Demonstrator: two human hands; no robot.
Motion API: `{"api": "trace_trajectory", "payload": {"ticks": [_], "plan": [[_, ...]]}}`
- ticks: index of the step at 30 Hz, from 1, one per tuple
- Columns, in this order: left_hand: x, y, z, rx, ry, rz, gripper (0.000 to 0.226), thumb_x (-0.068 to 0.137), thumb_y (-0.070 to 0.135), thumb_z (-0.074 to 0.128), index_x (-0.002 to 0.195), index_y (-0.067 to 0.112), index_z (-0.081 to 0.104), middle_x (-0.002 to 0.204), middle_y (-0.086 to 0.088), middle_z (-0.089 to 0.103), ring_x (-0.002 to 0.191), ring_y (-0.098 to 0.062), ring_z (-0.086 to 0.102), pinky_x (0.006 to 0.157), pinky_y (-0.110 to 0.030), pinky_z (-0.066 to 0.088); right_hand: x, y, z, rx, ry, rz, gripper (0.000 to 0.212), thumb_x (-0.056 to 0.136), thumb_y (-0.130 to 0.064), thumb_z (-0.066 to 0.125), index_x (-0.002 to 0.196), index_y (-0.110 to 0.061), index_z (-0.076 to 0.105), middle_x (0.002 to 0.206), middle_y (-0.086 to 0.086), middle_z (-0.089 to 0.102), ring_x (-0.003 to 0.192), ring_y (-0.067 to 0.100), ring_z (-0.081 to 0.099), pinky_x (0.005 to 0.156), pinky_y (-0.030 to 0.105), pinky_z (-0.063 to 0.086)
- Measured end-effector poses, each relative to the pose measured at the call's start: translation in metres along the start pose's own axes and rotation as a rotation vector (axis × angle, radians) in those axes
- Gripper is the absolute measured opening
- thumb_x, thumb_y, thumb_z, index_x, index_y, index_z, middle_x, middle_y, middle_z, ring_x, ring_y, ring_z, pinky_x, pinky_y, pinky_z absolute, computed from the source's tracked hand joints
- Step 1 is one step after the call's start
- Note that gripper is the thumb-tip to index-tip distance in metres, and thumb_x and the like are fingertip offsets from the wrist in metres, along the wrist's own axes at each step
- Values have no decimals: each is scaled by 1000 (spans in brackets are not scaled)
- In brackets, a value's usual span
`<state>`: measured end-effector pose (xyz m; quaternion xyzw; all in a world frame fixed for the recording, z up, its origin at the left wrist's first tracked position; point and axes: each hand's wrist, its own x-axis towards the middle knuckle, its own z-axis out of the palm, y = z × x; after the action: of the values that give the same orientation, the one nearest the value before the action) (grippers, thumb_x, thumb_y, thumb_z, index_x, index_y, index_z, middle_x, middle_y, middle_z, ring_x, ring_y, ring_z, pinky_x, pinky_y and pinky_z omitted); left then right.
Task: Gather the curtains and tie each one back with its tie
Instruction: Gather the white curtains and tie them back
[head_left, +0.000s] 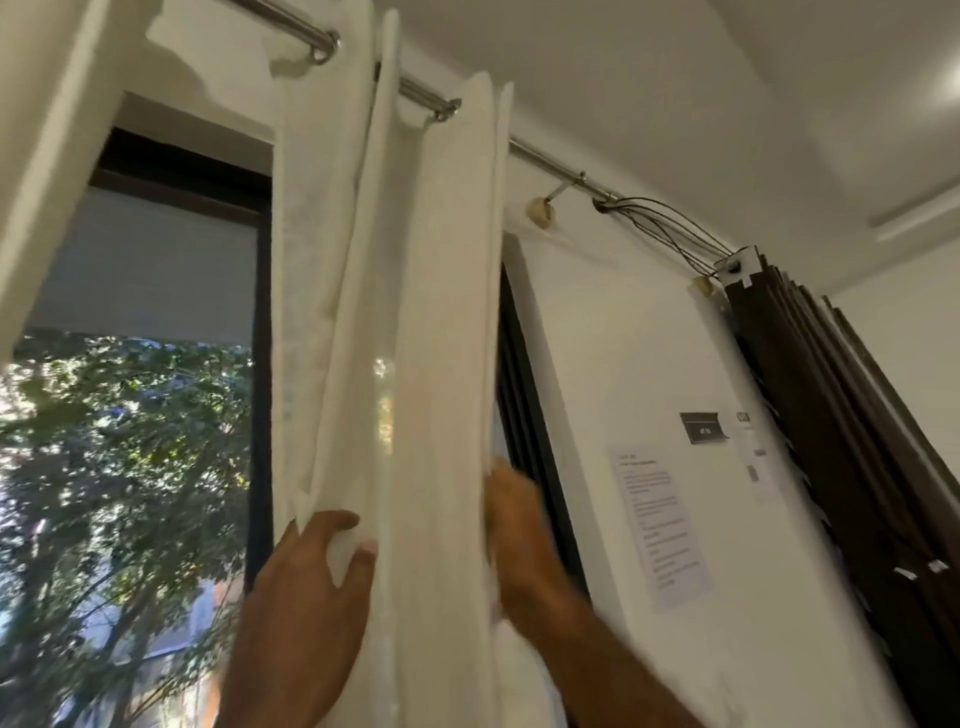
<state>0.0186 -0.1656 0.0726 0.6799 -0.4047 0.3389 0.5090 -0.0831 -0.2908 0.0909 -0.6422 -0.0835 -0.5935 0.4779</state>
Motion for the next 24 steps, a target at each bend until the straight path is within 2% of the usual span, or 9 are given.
{"api": "trace_trajectory", "payload": {"ticks": [2, 3, 5, 8, 11, 13, 17, 21, 24], "plan": [[-4, -1, -5, 2, -24, 69, 34, 90, 21, 63, 118, 37, 56, 118, -1, 58, 106, -29, 59, 96, -42, 48, -7, -1, -13, 140, -14, 34, 35, 95, -47, 55, 115, -23, 69, 106, 0, 77, 96, 15, 74, 81, 30, 59], [-7, 1, -5, -13, -40, 105, 43, 89, 15, 62, 123, 39, 50, 119, 3, 56, 105, -26, 58, 96, -41, 48, -10, -3, -20, 33, -41, 14, 42, 90, -54, 59, 122, -28, 65, 109, -5, 76, 98, 6, 72, 80, 23, 58], [-11, 7, -8, -97, -78, 128, 68, 88, 9, 62, 134, 49, 31, 121, 11, 51, 97, -18, 56, 95, -37, 48, -10, -1, -30, -307, -4, -46, 33, 92, -46, 65, 121, -30, 62, 100, -17, 71, 88, -7, 69, 69, 7, 51], [-17, 17, -6, -198, -73, 115, 87, 90, 16, 64, 140, 58, 6, 123, 18, 41, 92, -14, 54, 87, -32, 47, -7, 1, -42, -564, 125, -96, 11, 102, -27, 52, 103, -26, 62, 91, -12, 67, 85, 7, 67, 63, 7, 45], [-21, 25, 3, -100, -108, 216, 69, 94, 22, 56, 138, 57, 16, 131, 23, 38, 93, -11, 59, 87, -33, 53, -8, -2, -46, -556, 89, -100, 23, 103, -27, 49, 83, -31, 57, 82, -13, 65, 74, 4, 63, 59, 6, 45], [-23, 31, 11, -25, -135, 285, 63, 96, 24, 51, 139, 57, 19, 129, 22, 34, 93, -10, 62, 85, -34, 54, -8, -4, -42, -512, 57, -109, 20, 103, -33, 49, 87, -32, 61, 82, -12, 67, 73, 4, 66, 62, 5, 46], [-23, 45, 32, -46, -169, 340, 48, 95, 27, 55, 134, 49, 37, 123, 27, 36, 96, -3, 60, 87, -32, 54, -4, -8, -25, -405, -22, -11, 46, 84, -72, 50, 90, -29, 66, 80, -14, 71, 73, -4, 67, 69, 16, 49], [-17, 45, 39, -365, -127, 116, 42, 83, 24, 75, 106, 47, 47, 104, 22, 59, 86, -2, 63, 75, -26, 56, 5, -9, -22, -427, -69, 56, 67, 71, -80, 46, 100, -22, 65, 93, -4, 72, 85, 9, 68, 80, 26, 56], [-8, 39, 35, -596, -40, -71, 29, 83, 20, 76, 97, 37, 57, 91, 7, 66, 80, -13, 65, 67, -25, 49, 12, -4, -27, -434, -84, 88, 54, 80, -70, 58, 94, -19, 64, 90, 1, 71, 82, 15, 67, 72, 27, 53]]}}
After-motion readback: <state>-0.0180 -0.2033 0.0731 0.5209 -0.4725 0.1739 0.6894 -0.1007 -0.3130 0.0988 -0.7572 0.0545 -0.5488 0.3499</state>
